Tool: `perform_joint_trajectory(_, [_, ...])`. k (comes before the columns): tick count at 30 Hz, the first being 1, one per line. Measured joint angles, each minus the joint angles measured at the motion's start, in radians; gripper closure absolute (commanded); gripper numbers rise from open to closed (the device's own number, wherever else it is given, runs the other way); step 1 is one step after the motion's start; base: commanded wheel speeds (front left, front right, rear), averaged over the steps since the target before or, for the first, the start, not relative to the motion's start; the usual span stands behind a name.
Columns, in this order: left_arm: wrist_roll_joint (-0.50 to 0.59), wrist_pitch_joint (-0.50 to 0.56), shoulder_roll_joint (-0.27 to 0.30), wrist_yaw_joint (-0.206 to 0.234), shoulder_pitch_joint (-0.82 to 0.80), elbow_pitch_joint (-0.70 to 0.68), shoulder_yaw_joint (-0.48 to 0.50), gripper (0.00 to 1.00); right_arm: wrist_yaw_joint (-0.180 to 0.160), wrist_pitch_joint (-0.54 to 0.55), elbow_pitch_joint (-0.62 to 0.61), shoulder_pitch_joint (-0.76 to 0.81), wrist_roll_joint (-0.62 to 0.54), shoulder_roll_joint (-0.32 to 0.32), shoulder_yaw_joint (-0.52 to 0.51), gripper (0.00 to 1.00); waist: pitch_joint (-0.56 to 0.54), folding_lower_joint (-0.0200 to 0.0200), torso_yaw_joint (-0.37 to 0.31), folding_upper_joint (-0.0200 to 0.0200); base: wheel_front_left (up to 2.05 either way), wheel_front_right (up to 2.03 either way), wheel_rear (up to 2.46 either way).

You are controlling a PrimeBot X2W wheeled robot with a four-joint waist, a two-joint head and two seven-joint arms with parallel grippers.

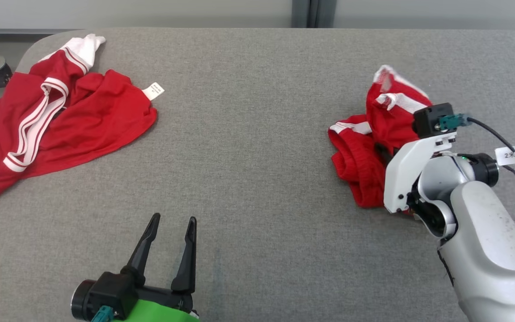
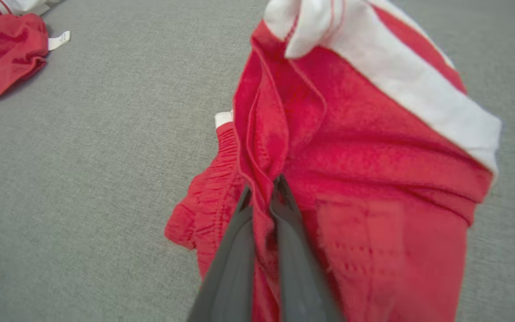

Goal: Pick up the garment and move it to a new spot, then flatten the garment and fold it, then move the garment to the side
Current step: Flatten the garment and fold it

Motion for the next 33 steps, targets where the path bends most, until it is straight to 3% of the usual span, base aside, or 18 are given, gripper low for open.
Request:
perform_joint_trajectory(12, [-0.021,0.0,-0.001,0.0,-0.003,0.02,-0.007,0.0,0.0,-0.001,0.082,-0.012,0.005,-0.023,0.073,0.98,-0.004,0.0,0.054,0.0,0.0,0.0,0.0])
perform_joint_trajectory(13, [-0.023,0.0,-0.001,0.0,-0.003,0.021,-0.007,0.0,0.0,-0.01,0.083,-0.014,0.005,-0.021,0.08,0.71,-0.004,0.0,0.053,0.0,0.0,0.0,0.0])
perform_joint_trajectory(15, [-0.024,0.0,-0.001,0.0,-0.003,0.023,-0.01,0.0,0.0,-0.013,0.084,-0.015,0.009,-0.015,0.1,0.43,-0.007,0.0,0.051,0.0,0.0,0.0,0.0])
perform_joint_trajectory(16, [-0.024,0.0,-0.001,0.0,-0.003,0.024,-0.011,0.0,0.0,-0.026,0.082,-0.014,0.011,-0.012,0.107,0.0,-0.009,0.0,0.049,0.0,0.0,0.0,0.0])
perform_joint_trajectory(26, [-0.015,0.0,-0.001,0.0,0.019,0.033,0.015,0.0,0.0,-0.168,-0.055,0.082,0.061,-0.016,0.117,0.0,-0.062,0.0,0.026,0.0,0.0,0.0,0.0])
perform_joint_trajectory(33, [0.003,0.0,-0.001,0.001,0.074,0.014,0.052,0.0,0.0,-0.306,-0.136,0.205,0.011,-0.051,-0.005,0.0,-0.116,0.0,-0.004,0.0,0.0,0.0,0.0])
